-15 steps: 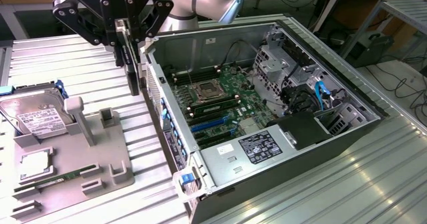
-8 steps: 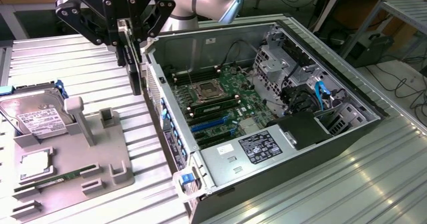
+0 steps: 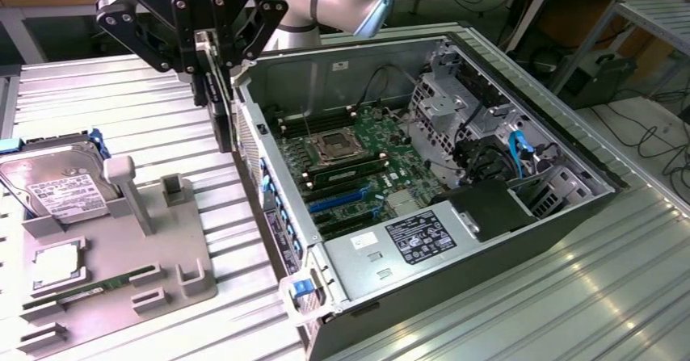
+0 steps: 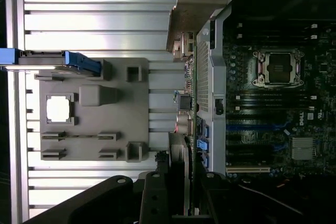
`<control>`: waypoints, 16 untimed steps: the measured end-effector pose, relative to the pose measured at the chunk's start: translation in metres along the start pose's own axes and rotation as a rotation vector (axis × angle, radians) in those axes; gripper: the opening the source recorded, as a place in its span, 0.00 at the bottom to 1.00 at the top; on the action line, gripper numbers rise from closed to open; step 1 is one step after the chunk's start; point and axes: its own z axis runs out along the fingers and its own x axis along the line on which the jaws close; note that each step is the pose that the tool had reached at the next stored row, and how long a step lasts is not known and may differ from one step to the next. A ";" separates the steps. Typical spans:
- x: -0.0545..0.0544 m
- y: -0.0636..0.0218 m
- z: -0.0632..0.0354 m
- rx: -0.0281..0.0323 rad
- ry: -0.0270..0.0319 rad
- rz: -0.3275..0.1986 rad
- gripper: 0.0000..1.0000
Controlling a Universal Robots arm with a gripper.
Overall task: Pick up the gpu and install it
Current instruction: 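Pick up the gpu and move the gpu toward the slot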
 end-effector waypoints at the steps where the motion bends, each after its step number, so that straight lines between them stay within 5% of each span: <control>1: 0.000 0.0000 0.0000 0.0000 -0.0001 0.000 0.27; 16: -0.007 0.0000 0.0003 0.0000 -0.0001 0.000 0.27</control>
